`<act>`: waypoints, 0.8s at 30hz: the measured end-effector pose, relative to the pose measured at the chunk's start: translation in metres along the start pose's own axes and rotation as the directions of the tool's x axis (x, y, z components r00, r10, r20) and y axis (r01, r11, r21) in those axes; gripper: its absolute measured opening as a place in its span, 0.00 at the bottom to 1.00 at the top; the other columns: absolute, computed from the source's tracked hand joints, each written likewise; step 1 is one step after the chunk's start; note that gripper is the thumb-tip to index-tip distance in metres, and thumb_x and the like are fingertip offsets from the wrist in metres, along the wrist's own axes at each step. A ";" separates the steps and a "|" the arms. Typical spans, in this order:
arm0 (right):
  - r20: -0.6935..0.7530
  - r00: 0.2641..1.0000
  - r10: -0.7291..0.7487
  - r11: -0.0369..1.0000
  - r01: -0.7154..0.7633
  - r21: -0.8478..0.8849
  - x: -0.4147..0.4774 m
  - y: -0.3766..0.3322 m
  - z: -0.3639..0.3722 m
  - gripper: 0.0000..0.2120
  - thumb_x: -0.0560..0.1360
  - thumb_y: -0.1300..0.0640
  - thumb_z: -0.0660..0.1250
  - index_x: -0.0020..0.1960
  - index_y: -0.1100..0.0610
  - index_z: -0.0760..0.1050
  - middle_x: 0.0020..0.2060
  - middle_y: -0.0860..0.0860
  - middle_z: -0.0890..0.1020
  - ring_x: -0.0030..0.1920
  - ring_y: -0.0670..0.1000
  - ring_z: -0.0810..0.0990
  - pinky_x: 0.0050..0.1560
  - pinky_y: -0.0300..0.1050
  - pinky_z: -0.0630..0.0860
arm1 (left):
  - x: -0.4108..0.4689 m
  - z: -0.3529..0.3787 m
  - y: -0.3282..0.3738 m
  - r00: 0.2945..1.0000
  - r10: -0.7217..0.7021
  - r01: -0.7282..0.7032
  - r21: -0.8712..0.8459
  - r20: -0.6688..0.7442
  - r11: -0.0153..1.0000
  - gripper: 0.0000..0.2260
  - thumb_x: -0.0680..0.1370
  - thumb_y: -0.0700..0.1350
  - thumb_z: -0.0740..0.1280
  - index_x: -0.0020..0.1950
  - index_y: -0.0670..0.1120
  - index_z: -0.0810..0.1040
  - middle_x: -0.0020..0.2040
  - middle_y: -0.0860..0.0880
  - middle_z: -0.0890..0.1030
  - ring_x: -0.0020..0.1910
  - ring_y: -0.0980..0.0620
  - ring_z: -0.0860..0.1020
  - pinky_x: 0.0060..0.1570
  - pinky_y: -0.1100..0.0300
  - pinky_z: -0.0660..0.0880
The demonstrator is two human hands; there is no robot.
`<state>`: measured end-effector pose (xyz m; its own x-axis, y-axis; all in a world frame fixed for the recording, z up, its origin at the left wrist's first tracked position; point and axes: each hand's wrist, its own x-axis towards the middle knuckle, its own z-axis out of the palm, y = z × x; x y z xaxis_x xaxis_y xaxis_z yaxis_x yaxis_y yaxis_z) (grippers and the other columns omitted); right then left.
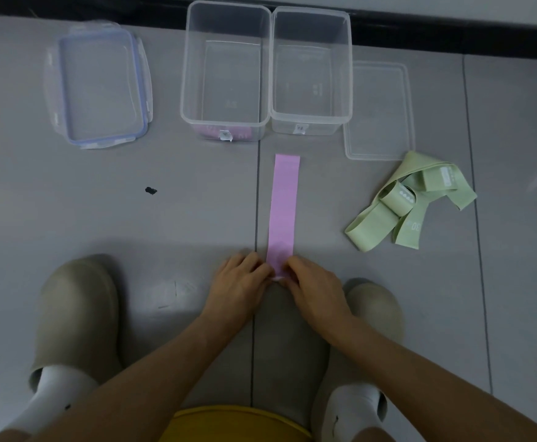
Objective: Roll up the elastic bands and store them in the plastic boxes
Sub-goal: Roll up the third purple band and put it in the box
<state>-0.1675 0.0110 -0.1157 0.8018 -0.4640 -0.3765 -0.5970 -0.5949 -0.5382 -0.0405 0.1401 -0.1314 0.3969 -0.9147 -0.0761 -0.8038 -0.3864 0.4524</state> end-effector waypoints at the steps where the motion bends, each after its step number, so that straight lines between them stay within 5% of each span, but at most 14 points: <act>1: -0.002 1.000 -0.002 1.000 0.002 0.003 0.000 0.000 -0.001 0.08 0.81 0.48 0.62 0.52 0.51 0.75 0.47 0.49 0.80 0.45 0.49 0.78 0.47 0.46 0.77 | 0.002 -0.001 0.001 1.000 0.001 -0.001 0.004 0.005 1.000 0.12 0.78 0.53 0.61 0.43 0.50 0.80 0.41 0.49 0.76 0.43 0.47 0.75 0.41 0.53 0.71; 18: 0.017 0.993 -0.119 0.965 0.120 -0.232 0.004 0.005 0.002 0.09 0.79 0.47 0.63 0.53 0.52 0.76 0.48 0.50 0.80 0.44 0.51 0.79 0.41 0.50 0.80 | 0.015 0.000 0.001 0.990 -0.122 0.122 0.002 0.066 0.993 0.02 0.75 0.49 0.68 0.43 0.52 0.78 0.40 0.52 0.78 0.39 0.48 0.77 0.39 0.56 0.71; 24: 0.001 0.997 -0.081 0.980 0.080 -0.184 0.010 0.006 0.006 0.08 0.80 0.49 0.64 0.51 0.53 0.77 0.47 0.51 0.80 0.45 0.51 0.78 0.43 0.51 0.80 | 0.012 0.005 0.002 0.985 -0.161 0.163 -0.038 0.056 0.986 0.05 0.76 0.52 0.64 0.45 0.53 0.77 0.43 0.52 0.78 0.42 0.49 0.76 0.42 0.53 0.73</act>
<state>-0.1633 0.0067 -0.1268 0.8476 -0.4134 -0.3327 -0.5255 -0.7404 -0.4190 -0.0389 0.1279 -0.1356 0.4953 -0.8460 -0.1974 -0.7110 -0.5253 0.4674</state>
